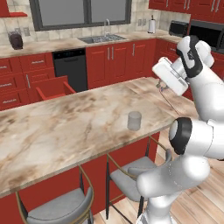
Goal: Take a straw from the drawer in front and place it inside the glass cup on the dining counter.
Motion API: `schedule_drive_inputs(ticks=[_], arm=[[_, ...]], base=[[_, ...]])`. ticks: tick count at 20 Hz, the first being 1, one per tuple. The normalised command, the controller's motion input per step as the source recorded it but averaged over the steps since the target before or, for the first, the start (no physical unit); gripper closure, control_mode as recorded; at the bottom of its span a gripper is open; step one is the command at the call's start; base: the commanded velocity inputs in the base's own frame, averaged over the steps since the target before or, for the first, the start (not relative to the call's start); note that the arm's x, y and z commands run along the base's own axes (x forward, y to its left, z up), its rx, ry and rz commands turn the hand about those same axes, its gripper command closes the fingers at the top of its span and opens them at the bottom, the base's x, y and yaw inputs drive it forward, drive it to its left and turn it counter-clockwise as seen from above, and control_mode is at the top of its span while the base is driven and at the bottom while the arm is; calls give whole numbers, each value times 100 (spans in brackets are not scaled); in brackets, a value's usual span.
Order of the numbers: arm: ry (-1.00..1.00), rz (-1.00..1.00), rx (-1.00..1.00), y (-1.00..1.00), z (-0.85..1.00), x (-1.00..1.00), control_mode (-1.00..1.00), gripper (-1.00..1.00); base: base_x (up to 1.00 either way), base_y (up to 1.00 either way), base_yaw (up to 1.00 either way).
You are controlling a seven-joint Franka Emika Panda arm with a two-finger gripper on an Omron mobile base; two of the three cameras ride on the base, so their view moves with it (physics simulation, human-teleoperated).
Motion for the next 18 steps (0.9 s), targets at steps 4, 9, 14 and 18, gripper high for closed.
schedule_drive_inputs(ticks=[4, 9, 14, 18], arm=[[0, -5, 8, 11, -1, 56, -100, 100], [0, -6, 1, 28, -14, 43, -100, 100], [-2, -9, 0, 15, -24, 21, -100, 100], [-4, -9, 0, -1, 0, 21, -100, 100]], base=[[0, 0, 0], [0, 0, 0], [0, 0, 0], [0, 0, 0]])
